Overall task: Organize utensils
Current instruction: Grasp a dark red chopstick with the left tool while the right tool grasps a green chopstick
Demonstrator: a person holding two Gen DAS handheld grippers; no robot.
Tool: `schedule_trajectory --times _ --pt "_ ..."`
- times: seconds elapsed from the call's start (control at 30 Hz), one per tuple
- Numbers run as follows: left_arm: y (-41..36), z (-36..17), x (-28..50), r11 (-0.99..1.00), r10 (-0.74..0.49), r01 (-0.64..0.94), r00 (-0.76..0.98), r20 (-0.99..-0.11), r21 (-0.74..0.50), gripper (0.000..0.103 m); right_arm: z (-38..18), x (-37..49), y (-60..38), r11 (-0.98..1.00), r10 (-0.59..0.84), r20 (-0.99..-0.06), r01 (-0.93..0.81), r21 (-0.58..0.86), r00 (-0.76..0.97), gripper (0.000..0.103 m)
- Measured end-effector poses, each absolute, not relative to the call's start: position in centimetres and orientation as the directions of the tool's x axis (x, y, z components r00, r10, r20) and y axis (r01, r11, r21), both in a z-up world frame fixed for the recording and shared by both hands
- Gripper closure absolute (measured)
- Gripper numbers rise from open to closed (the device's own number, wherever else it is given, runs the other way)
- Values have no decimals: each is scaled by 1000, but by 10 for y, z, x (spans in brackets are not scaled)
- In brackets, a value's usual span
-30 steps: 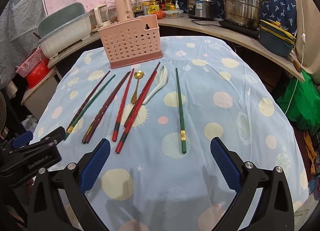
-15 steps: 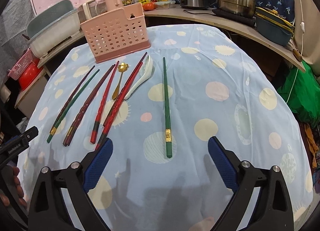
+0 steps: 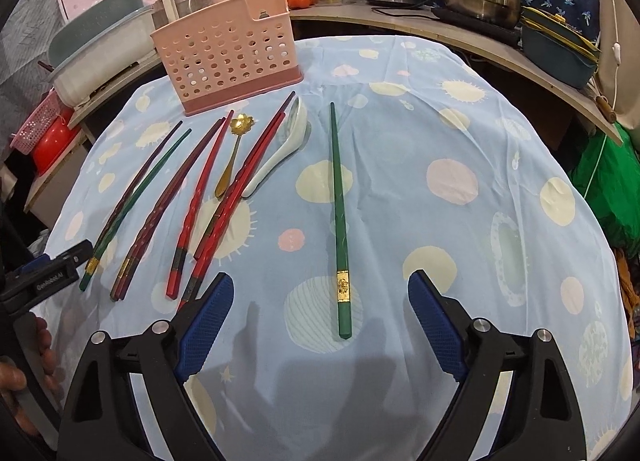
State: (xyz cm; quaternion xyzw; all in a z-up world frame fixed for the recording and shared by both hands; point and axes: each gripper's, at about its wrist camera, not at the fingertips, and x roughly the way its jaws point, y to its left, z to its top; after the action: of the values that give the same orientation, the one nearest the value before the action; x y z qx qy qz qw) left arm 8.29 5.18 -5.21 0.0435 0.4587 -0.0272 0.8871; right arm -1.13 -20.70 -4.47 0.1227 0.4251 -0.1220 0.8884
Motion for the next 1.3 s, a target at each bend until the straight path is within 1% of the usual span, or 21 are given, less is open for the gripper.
schedule_trajectory --times 0.1,0.27,0.4,0.53,0.63,0.73,0.8,0.87,0.97,1.0,1.03,1.07,1.1,1.17,1.2,1.23,1.27,1.3 --pt "51 -57 83 995 -11 92 565 -825 50 8 -45 -9 -206 942 -111 -785 317 112 609 18" --pt "54 -47 87 997 -12 72 594 -805 38 8 -45 -8 -204 943 -114 -782 315 109 612 18" --pt "53 -58 97 996 2 68 576 -818 50 8 -45 -7 -204 943 -111 -785 314 110 609 18" --pt "54 -58 98 996 6 65 585 -811 54 7 -45 -6 -204 943 -111 -787 315 109 606 18" --pt "58 -60 99 998 -2 57 574 -819 37 8 -47 -5 -205 942 -108 -789 315 113 605 18" --pt "52 -64 95 997 -31 78 555 -831 15 14 -47 -4 -205 942 -106 -789 315 115 605 18" --pt "44 -65 91 994 -28 100 565 -824 35 14 -47 -5 -204 944 -103 -790 311 115 605 18" --pt "41 -64 90 994 -43 107 561 -826 21 14 -48 -4 -204 944 -99 -790 308 117 605 18" --pt "39 -64 93 993 -55 117 558 -828 13 21 -50 -4 -205 944 -89 -793 306 127 603 20" --pt "39 -63 93 993 -61 119 558 -827 7 24 -51 -4 -207 944 -83 -795 304 131 601 24" --pt "39 -62 94 993 -63 120 559 -827 5 29 -52 -4 -208 943 -80 -797 304 134 599 29" --pt "39 -62 94 992 -69 124 559 -826 1 34 -53 -4 -209 942 -78 -798 306 136 597 30" --pt "38 -61 94 991 -76 132 560 -825 -2 37 -54 -4 -211 942 -76 -801 307 138 594 34" --pt "35 -60 93 989 -96 150 559 -823 -13 49 -56 -3 -214 941 -71 -805 307 142 589 40" --pt "34 -59 93 987 -106 156 559 -822 -21 52 -57 -3 -214 941 -69 -807 308 143 586 43" --pt "33 -59 93 987 -112 160 559 -822 -26 57 -59 -3 -216 940 -66 -810 308 145 583 46" --pt "32 -58 92 985 -123 169 559 -820 -32 64 -60 -3 -217 940 -62 -812 308 149 581 48" --pt "32 -58 92 984 -129 174 558 -820 -36 68 -61 -2 -218 939 -59 -813 309 152 579 52"
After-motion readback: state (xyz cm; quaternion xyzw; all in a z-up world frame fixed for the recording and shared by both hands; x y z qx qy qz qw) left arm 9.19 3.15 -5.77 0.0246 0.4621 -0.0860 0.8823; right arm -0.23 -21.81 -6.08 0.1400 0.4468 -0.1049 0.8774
